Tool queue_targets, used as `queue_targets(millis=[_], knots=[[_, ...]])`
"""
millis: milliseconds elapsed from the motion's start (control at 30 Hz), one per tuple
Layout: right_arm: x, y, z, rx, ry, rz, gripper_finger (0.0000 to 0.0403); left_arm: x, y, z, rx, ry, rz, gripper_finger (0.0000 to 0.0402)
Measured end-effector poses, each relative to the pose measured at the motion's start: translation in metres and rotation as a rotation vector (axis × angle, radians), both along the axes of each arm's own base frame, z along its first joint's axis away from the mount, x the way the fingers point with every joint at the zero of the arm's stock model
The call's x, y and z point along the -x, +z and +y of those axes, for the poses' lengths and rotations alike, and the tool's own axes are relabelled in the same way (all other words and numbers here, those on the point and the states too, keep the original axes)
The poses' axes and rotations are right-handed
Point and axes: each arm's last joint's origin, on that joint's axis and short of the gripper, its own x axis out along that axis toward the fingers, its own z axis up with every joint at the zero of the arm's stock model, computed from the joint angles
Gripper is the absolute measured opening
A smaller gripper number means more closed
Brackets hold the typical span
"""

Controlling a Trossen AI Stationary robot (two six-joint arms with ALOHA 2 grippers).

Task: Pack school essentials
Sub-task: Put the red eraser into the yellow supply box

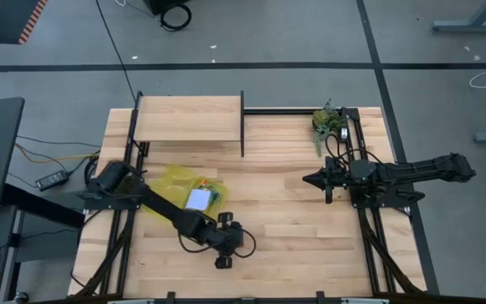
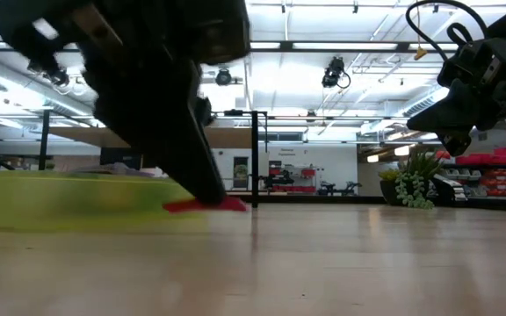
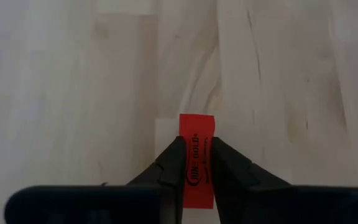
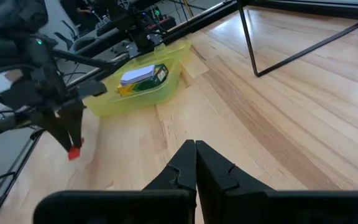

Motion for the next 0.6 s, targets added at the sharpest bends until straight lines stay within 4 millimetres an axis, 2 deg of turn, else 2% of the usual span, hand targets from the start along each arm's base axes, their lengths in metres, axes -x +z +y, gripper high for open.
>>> queue_targets(millis=[333,467,600], knots=[[0.0,0.0,0.0,0.0,0.0,0.0,0.001,0.024,0.047,0.015,-0.03,0.14,0.019,0.0057],[0.0,0.0,0.0,0.0,0.0,0.001,0.001,0.041,0.064,0.022,-0.061,0.227,0.052,0.0061],[0.0,0.0,0.0,0.0,0.0,0.0,0.001,0.06,0.072,0.025,-0.114,0.305,0.103,0.006]])
